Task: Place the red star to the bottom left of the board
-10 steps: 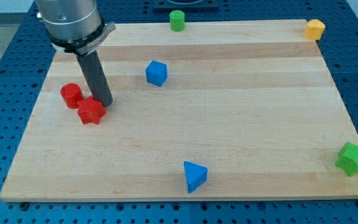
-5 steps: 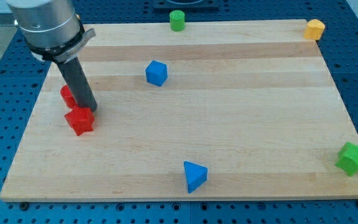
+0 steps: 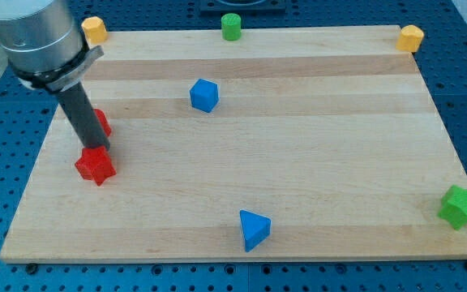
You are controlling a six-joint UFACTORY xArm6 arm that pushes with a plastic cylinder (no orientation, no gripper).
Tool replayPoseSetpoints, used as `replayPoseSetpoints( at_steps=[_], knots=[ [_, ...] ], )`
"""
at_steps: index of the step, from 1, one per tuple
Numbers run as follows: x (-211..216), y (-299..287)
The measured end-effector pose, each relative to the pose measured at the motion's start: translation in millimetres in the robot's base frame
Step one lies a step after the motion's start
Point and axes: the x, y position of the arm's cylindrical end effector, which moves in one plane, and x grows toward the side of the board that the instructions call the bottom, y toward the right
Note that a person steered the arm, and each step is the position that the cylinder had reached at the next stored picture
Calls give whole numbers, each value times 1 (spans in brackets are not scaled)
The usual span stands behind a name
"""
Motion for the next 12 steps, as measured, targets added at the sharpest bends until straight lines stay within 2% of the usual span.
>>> replayPoseSetpoints(
  at_steps=[2, 4, 7, 9, 12],
  knots=[
    [27, -13],
    [28, -13],
    [26, 50],
    [35, 56],
    [74, 52]
  ],
)
